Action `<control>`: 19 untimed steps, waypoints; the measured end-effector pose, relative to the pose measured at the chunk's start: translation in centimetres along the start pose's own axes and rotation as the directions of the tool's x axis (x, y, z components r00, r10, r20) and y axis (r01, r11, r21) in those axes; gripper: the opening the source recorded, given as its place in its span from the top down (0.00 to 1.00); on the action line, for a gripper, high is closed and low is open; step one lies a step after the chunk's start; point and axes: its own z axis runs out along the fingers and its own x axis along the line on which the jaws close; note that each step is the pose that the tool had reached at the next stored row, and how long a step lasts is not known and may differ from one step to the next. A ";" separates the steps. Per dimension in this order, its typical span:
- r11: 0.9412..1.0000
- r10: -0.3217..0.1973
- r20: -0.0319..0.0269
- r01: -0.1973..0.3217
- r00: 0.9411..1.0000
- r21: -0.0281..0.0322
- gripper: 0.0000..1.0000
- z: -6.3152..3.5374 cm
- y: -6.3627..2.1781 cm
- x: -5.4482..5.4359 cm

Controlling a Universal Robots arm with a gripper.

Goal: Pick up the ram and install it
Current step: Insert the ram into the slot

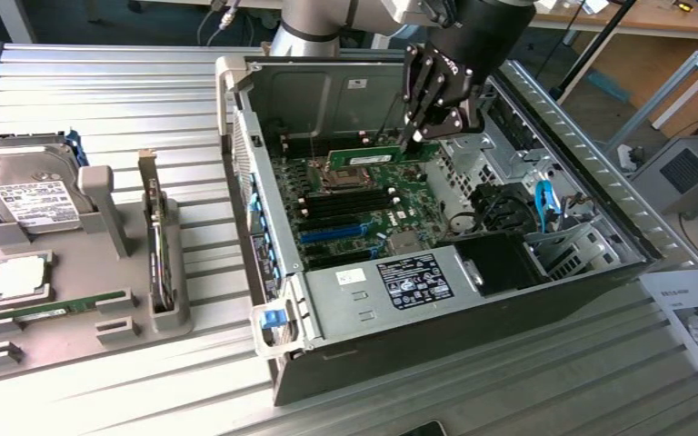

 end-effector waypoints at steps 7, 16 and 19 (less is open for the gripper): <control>1.000 0.000 0.000 0.000 1.000 0.000 0.88 0.00 0.00 0.0; 1.000 0.000 0.004 0.000 1.000 0.000 0.88 1.12 -0.05 0.0; 1.000 0.000 0.004 0.000 1.000 0.000 0.88 1.68 -0.08 0.0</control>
